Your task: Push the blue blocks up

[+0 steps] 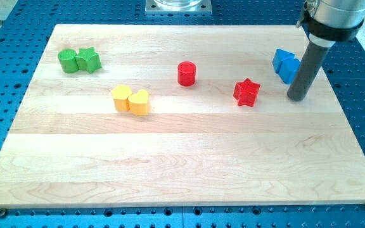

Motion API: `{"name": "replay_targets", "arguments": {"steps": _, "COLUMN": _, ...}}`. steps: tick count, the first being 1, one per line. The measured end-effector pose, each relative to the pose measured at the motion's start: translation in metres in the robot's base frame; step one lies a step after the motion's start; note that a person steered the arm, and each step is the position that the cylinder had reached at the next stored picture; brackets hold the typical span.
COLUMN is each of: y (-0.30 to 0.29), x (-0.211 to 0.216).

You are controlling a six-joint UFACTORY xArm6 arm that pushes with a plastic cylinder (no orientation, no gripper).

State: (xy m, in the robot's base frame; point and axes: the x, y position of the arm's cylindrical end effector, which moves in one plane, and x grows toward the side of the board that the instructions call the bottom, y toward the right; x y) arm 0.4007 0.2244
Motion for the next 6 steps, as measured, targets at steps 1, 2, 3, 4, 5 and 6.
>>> {"name": "replay_targets", "arguments": {"steps": 1, "y": -0.037, "x": -0.071}}
{"name": "replay_targets", "arguments": {"steps": 2, "y": -0.053, "x": -0.074}}
{"name": "replay_targets", "arguments": {"steps": 3, "y": -0.061, "x": -0.015}}
{"name": "replay_targets", "arguments": {"steps": 4, "y": -0.042, "x": -0.002}}
{"name": "replay_targets", "arguments": {"steps": 5, "y": -0.023, "x": -0.029}}
{"name": "replay_targets", "arguments": {"steps": 6, "y": 0.005, "x": -0.036}}
